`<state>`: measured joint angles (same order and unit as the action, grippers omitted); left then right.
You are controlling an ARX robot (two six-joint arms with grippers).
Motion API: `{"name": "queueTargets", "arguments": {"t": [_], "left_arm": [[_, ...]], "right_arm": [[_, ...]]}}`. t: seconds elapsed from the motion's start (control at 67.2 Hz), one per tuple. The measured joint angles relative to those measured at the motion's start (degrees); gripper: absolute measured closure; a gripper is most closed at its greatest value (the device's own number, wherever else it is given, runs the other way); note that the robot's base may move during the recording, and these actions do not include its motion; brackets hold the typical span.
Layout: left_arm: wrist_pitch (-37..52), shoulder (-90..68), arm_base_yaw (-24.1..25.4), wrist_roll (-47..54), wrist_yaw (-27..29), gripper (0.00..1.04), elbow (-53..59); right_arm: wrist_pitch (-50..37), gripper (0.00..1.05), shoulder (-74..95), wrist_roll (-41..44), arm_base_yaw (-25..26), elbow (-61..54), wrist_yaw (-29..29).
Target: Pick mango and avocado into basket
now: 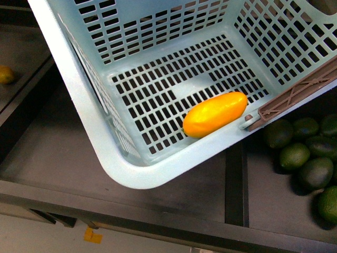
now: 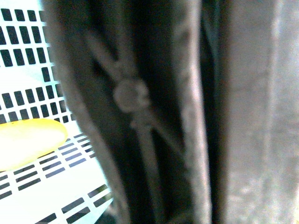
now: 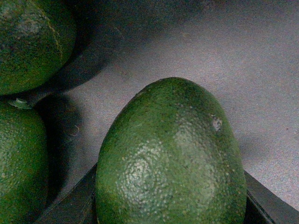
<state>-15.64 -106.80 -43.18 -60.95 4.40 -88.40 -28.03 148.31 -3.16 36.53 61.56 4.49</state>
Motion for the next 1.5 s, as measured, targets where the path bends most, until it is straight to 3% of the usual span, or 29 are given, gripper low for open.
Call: {"name": "queueTargets", "arguments": {"t": [0.476,0.699,0.863,1.026,1.279,1.502], "left_arm": [[0.0,0.0,0.0,0.0,0.1,0.91,0.0],[0.0,0.0,0.0,0.0,0.0,0.91,0.0],[0.0,0.0,0.0,0.0,0.1,0.91,0.0],[0.0,0.0,0.0,0.0,0.1,0.91,0.0],[0.0,0.0,0.0,0.0,0.1,0.91,0.0],[0.0,0.0,0.0,0.0,0.1,0.91,0.0]], "right_arm": [[0.8,0.52,-17.6,2.4,7.4,-8.4,9.1],[2.4,0.52,-36.3,2.5,5.8,-16.8,15.9],[5.8,0.52,-55.6,-1.5,-2.5,-20.2,18.1],[7.6,0.52,-67.3,-5.5,-14.2,-19.5,14.0],[7.5,0.52,-68.0,-11.1,-35.7,-15.2,1.2],[7.0,0.52,-63.4,-12.3,-45.3,-12.1,-6.3]]}}
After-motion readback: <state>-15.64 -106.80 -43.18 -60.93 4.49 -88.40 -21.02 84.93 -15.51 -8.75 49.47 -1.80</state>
